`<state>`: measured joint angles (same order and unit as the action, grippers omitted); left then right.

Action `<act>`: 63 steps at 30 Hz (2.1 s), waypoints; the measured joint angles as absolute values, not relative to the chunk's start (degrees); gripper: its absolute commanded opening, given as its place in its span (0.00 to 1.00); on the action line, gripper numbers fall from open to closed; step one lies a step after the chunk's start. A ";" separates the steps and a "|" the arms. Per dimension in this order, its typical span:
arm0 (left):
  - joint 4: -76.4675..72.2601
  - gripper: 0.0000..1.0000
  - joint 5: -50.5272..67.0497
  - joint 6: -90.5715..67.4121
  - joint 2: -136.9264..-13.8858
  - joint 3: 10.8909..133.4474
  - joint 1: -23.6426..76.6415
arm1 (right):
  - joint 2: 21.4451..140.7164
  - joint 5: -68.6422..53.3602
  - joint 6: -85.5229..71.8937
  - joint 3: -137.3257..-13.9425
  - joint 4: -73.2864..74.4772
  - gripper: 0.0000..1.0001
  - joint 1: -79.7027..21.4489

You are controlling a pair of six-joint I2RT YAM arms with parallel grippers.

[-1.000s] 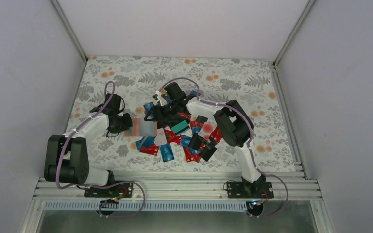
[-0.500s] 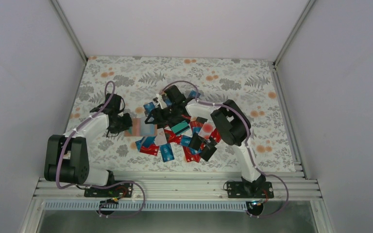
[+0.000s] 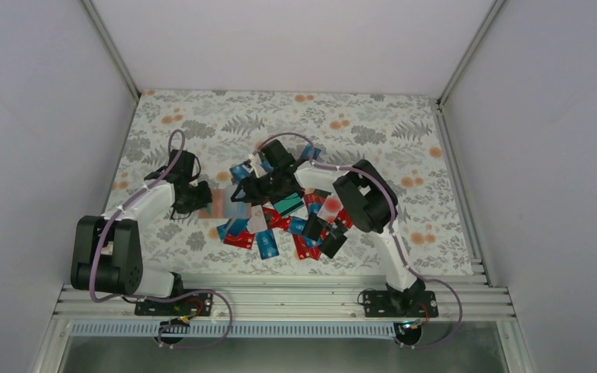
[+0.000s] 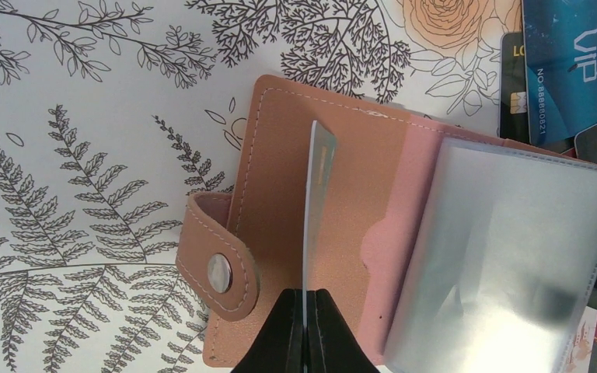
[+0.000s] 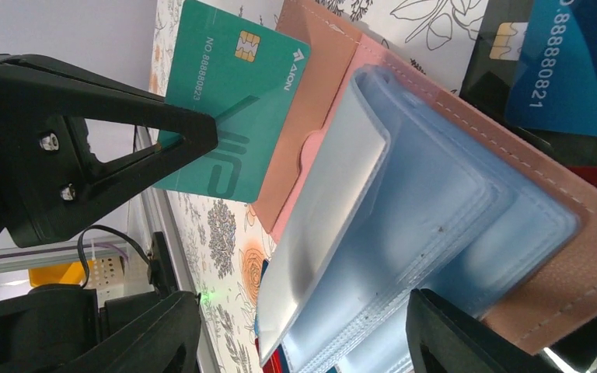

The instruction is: Put the credit cards into the card holder

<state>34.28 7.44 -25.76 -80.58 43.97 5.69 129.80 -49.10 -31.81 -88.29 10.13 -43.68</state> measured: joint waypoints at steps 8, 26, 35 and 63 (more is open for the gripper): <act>34.28 0.02 7.07 -25.78 -80.58 43.97 5.93 | 129.08 -45.84 -30.74 -88.62 12.58 0.68 -44.10; 34.30 0.02 6.22 -25.80 -80.51 43.99 6.68 | 128.38 -43.70 -30.39 -89.60 15.07 0.63 -44.86; 34.30 0.02 6.00 -25.96 -80.51 43.99 6.96 | 128.38 -43.66 -30.39 -90.37 15.57 0.62 -45.43; 41.43 0.02 4.69 -25.98 -69.54 47.70 8.05 | 138.82 -56.51 -36.07 -106.39 11.33 0.60 -46.98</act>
<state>41.43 4.69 -25.98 -69.54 47.70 8.05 138.82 -56.51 -36.07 -106.39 11.33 -46.98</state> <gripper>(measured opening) 0.028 0.606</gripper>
